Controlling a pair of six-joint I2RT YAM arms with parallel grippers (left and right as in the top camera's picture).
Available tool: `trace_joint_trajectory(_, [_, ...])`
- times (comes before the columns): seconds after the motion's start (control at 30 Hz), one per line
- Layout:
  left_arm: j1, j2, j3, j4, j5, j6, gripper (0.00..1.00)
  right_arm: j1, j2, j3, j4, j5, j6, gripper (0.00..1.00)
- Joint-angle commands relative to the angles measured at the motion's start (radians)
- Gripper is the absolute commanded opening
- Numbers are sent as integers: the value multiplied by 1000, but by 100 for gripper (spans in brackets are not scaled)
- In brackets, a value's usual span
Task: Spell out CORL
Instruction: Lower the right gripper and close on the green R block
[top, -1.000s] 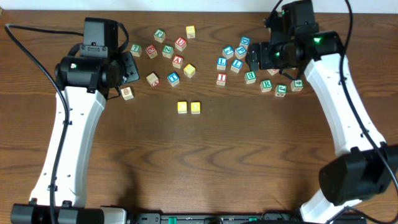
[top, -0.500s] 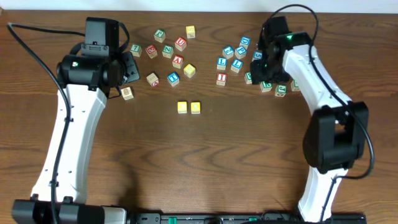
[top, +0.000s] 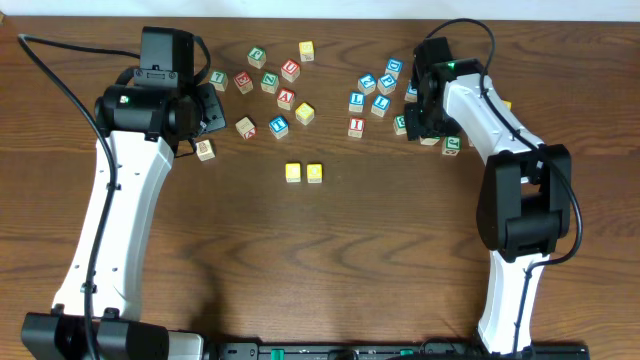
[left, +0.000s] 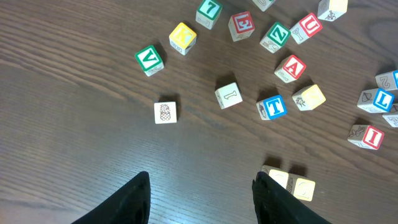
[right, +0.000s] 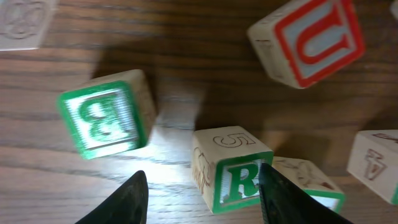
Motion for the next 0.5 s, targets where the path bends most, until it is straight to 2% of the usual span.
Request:
trace_joint_trajectory(0.0, [4,8,18,0,-8,17,52,-9,32,11,3,19,-14,51])
trace_joint_trajectory(0.07, [4,8,18,0,-8,17,52,-12,32,11,8,19,-14,51])
trace_joint_trajectory(0.17, [4,8,18,0,-8,17,52,-14,32,11,10,13,-14,45])
trace_joint_trajectory(0.47, [4,8,18,0,-8,17,52,-2,30,11,13,-45,-44,45])
